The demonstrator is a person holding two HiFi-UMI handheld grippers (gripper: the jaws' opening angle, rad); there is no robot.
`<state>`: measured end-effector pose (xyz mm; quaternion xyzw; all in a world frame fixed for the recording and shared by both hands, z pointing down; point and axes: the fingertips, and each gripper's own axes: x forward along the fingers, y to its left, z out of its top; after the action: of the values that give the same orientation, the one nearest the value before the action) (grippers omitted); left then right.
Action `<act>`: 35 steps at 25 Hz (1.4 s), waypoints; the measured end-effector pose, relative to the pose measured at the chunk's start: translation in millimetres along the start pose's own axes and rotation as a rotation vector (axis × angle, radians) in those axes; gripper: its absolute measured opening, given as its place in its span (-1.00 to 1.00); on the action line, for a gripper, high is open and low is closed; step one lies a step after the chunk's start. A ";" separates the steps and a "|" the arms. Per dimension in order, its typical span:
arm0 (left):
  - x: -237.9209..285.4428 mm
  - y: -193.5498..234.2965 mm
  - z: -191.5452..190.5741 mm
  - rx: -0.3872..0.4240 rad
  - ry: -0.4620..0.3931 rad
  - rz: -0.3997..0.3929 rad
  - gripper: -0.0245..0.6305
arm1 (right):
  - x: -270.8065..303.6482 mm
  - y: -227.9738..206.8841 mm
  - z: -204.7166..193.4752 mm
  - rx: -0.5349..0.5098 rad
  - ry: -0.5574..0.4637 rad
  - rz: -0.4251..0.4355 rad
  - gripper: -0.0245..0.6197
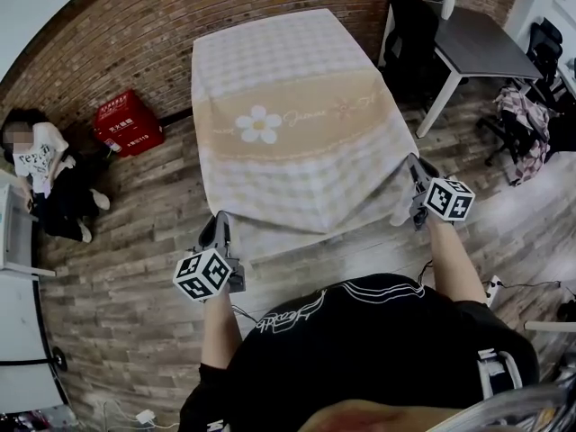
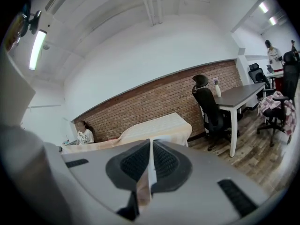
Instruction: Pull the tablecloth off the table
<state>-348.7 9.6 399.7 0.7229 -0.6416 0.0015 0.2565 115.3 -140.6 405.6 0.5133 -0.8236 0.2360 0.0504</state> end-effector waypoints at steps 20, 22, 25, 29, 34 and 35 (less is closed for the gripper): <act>-67.4 -62.8 -34.4 0.057 0.027 0.087 -0.91 | -88.8 -13.6 -9.1 0.046 -0.026 0.075 -0.93; -74.9 -66.5 -38.3 0.056 0.025 0.086 -0.91 | -97.5 -13.7 -12.1 0.046 -0.028 0.075 -0.93; -88.4 -74.7 -46.7 0.056 0.022 0.088 -0.91 | -115.3 -15.5 -20.3 0.048 -0.024 0.075 -0.93; -102.2 -85.6 -55.9 0.055 0.019 0.090 -0.91 | -134.7 -20.4 -30.6 0.048 -0.014 0.074 -0.93; -121.3 -94.2 -66.8 0.052 0.016 0.094 -0.91 | -155.6 -21.7 -42.0 0.052 -0.009 0.075 -0.93; -125.4 -95.5 -69.0 0.050 0.016 0.096 -0.91 | -159.4 -21.4 -43.4 0.052 -0.008 0.076 -0.93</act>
<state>-259.7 155.9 382.9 0.6974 -0.6732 0.0354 0.2431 201.6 1.7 399.3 0.4838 -0.8362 0.2571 0.0247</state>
